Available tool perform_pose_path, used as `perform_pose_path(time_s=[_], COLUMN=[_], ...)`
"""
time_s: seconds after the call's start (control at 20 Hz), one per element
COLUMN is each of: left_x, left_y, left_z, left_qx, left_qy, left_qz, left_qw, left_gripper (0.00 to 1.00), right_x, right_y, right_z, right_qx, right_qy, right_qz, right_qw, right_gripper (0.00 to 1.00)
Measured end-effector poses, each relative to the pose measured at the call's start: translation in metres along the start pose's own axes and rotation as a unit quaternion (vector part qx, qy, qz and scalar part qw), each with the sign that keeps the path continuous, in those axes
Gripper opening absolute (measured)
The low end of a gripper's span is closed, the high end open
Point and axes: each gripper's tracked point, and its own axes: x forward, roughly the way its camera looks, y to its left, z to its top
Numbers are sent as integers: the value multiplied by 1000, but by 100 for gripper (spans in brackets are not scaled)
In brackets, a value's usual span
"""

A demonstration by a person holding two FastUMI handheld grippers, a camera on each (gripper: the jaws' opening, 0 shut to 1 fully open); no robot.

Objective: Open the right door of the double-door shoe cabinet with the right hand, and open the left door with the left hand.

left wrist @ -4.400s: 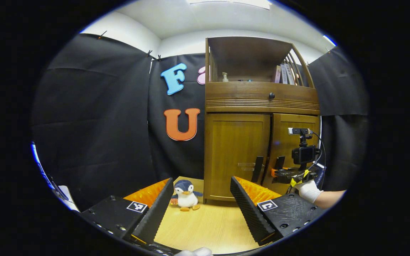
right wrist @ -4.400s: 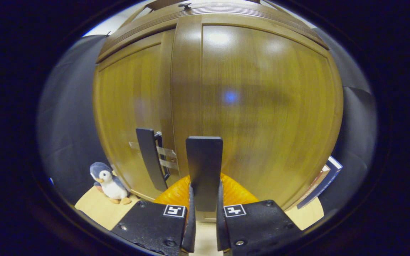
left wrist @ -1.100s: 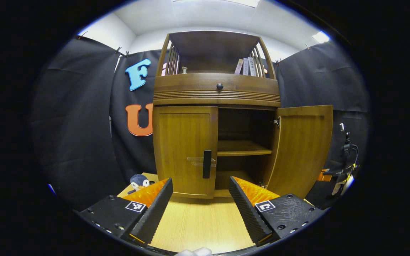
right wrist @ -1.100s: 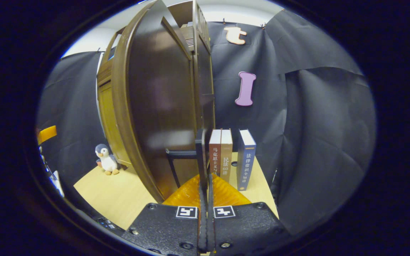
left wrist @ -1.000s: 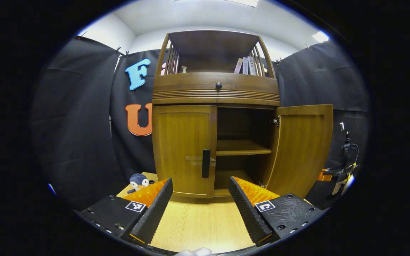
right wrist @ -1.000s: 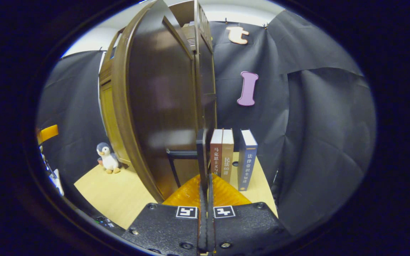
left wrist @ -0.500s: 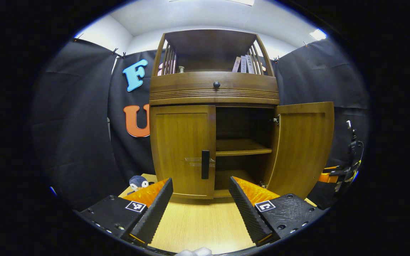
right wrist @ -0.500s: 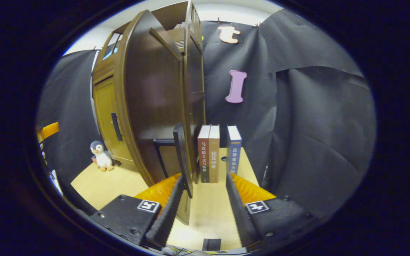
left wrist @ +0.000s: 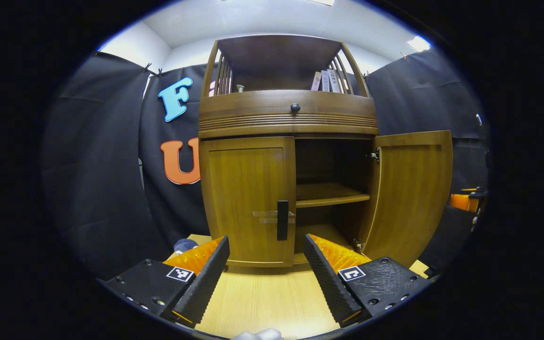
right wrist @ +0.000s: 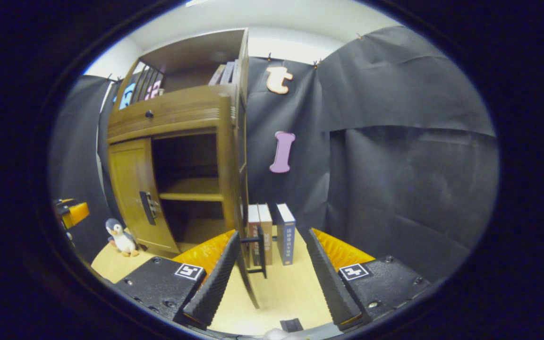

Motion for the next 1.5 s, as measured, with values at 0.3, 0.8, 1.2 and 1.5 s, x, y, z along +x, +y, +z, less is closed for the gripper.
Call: perform_pose_path(time_s=[0.3, 0.8, 1.2, 1.5], left_x=[16, 90, 214, 275], left_y=[15, -14, -47, -51], left_z=[-6, -31, -51, -63], left_qx=[4, 4, -14, -13], left_qy=[6, -7, -10, -11], left_qz=[3, -28, -50, -38], left_qw=[1000, 1000, 999, 999], left_gripper=[95, 94, 95, 84], right_x=[-10, 14, 12, 8], right_y=[86, 156, 146, 124], right_z=[-9, -34, -34, -45], right_qx=[-16, -19, -37, -51], right_qy=[-33, 14, 48, 71], right_qz=[16, 76, 39, 9], right_qw=[999, 997, 997, 996], right_gripper=[97, 100, 100, 100])
